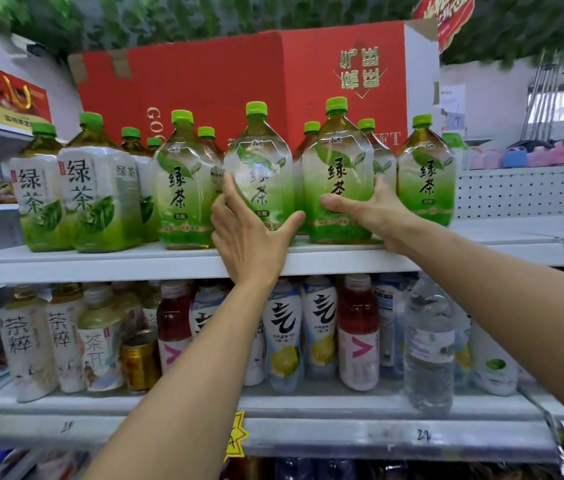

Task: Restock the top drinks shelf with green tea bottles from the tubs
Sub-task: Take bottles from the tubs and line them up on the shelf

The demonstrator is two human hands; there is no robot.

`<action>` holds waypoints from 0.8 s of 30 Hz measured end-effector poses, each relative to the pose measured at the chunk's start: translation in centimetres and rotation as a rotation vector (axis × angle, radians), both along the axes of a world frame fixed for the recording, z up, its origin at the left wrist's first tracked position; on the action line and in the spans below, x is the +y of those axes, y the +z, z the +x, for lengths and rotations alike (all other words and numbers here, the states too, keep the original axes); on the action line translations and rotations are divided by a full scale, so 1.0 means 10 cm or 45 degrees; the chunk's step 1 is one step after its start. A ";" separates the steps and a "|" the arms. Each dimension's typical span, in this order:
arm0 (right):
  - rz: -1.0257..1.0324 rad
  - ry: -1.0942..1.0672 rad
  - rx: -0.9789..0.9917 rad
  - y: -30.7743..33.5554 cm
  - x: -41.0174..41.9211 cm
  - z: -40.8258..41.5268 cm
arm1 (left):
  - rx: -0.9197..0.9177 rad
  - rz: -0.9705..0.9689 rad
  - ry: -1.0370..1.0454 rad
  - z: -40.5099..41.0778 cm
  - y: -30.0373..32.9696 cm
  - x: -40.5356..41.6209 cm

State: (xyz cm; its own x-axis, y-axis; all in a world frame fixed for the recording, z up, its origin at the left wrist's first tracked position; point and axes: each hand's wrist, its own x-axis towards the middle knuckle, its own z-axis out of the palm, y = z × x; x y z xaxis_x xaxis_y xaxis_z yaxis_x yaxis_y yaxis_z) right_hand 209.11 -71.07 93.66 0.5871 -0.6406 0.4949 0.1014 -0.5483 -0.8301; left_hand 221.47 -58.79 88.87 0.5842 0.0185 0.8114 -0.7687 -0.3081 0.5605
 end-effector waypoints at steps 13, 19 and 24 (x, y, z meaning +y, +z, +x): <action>-0.160 -0.141 -0.030 -0.08 0.04 0.07 | -0.017 0.076 0.068 -0.03 0.00 0.02; -0.592 -0.336 0.081 -0.52 0.31 -0.21 | 0.015 0.376 -0.112 -0.23 -0.27 0.24; -0.989 -0.369 0.059 -1.13 0.61 -0.60 | -0.122 0.582 -0.199 -0.53 -0.93 0.71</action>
State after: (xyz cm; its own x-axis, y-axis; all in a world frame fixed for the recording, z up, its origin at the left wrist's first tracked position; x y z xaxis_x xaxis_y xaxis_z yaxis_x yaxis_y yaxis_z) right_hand 203.13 -64.96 82.32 0.4824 -0.2552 0.8380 -0.1571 -0.9663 -0.2039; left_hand 216.16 -51.67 79.55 0.4736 -0.4341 0.7663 -0.8670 -0.3827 0.3190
